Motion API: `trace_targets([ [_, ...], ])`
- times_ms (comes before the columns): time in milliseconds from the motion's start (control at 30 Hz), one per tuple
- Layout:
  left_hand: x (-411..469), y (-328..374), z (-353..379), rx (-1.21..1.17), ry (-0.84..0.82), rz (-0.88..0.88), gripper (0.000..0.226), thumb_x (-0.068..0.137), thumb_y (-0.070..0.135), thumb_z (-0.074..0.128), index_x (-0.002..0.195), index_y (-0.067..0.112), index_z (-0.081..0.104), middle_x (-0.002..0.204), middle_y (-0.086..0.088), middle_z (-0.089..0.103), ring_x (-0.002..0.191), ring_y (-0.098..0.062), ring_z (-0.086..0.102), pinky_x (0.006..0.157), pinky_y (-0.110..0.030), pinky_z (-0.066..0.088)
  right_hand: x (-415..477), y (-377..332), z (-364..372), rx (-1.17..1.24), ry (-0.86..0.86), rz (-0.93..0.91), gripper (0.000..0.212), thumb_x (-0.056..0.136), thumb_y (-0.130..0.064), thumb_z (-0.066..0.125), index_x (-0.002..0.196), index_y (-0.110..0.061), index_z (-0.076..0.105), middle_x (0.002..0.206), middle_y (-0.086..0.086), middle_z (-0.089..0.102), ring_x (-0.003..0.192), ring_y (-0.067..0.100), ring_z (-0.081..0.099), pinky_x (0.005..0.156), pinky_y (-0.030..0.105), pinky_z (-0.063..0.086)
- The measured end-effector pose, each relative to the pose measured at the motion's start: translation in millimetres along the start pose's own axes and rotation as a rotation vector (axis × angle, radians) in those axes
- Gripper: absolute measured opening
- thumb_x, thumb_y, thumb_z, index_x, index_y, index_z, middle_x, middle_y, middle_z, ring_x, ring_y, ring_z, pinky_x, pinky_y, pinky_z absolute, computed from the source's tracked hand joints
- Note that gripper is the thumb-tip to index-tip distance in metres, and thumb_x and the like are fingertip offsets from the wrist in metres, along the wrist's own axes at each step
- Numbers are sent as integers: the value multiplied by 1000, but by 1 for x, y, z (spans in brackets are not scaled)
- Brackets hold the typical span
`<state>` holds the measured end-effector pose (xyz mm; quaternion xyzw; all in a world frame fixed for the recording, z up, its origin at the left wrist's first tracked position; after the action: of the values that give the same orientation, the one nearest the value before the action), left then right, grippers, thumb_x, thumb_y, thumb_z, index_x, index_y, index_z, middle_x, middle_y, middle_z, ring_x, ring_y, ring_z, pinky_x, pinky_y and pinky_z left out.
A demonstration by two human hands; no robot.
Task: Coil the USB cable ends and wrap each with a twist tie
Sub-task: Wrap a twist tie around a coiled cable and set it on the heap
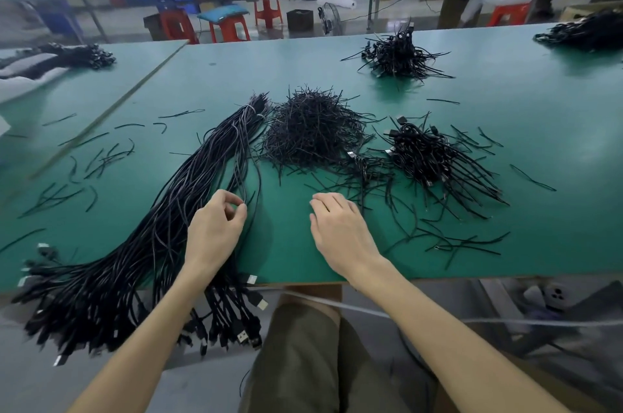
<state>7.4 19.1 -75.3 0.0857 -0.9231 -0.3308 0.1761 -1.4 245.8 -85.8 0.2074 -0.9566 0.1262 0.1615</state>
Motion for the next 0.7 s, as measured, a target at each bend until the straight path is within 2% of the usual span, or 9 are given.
trace_targets([
  [133, -2, 2, -2, -57, 10, 23, 4, 99, 28, 65, 97, 27, 62, 67, 6, 64, 66, -6, 60, 56, -26, 42, -1, -2, -2, 16, 27, -10, 31, 103, -16, 50, 128, -5, 63, 130, 7, 63, 125, 24, 54, 107, 37, 44],
  [267, -6, 8, -1, -120, -42, 108, 5, 98, 25, 67, 96, 27, 62, 67, 3, 66, 65, -12, 63, 60, -27, 51, -3, -3, -4, -6, 78, -23, 30, 97, -14, 58, 126, -6, 65, 126, 7, 65, 122, 24, 57, 106, 39, 46],
  [333, -10, 13, 0, -113, -65, 188, 5, 98, 24, 67, 96, 24, 62, 64, 2, 63, 63, -16, 60, 61, -19, 47, -4, -3, -5, -1, 110, -52, 35, 95, -12, 61, 129, -8, 63, 125, 5, 65, 121, 23, 57, 106, 38, 46],
  [400, -14, 20, 1, -52, -81, 280, 6, 99, 24, 65, 96, 24, 61, 64, 5, 60, 61, -15, 55, 68, -17, 41, -5, -4, -6, 13, 134, -88, 43, 94, -11, 62, 137, -9, 58, 128, 3, 63, 122, 22, 56, 108, 38, 44],
  [500, -25, 38, 1, -8, -180, 419, 6, 100, 25, 63, 100, 29, 58, 67, 10, 57, 65, -10, 53, 66, -21, 40, -5, -7, -10, 64, 143, -173, 57, 93, -12, 65, 147, -11, 49, 138, 1, 58, 129, 20, 51, 112, 37, 40],
  [600, -40, 59, 11, -122, -328, 489, 20, 101, 20, 61, 105, 32, 46, 70, 7, 54, 62, -11, 52, 58, -25, 42, -3, -7, -12, 216, 79, -260, 68, 91, -9, 62, 154, -10, 38, 154, 1, 45, 143, 17, 39, 119, 35, 34],
  [633, -43, 64, 15, -201, -377, 467, 22, 101, 19, 60, 104, 33, 43, 71, 6, 54, 61, -13, 52, 58, -30, 44, -3, -5, -12, 271, 50, -261, 68, 90, -8, 60, 154, -9, 38, 155, 2, 44, 146, 18, 36, 119, 36, 34],
  [700, -48, 70, 18, -321, -416, 444, 21, 102, 20, 60, 102, 33, 44, 70, 3, 55, 59, -18, 53, 58, -36, 46, -5, -1, -12, 334, 23, -253, 59, 87, -6, 60, 145, -6, 50, 148, 3, 52, 143, 20, 40, 116, 38, 39],
])
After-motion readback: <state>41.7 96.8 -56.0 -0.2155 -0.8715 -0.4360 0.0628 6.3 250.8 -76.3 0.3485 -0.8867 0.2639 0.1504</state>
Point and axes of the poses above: each hand's wrist, its own x-axis towards the middle knuckle, its own z-axis out of the palm, y = z × x, the point moved 2 cm from there along x, towards the middle knuckle
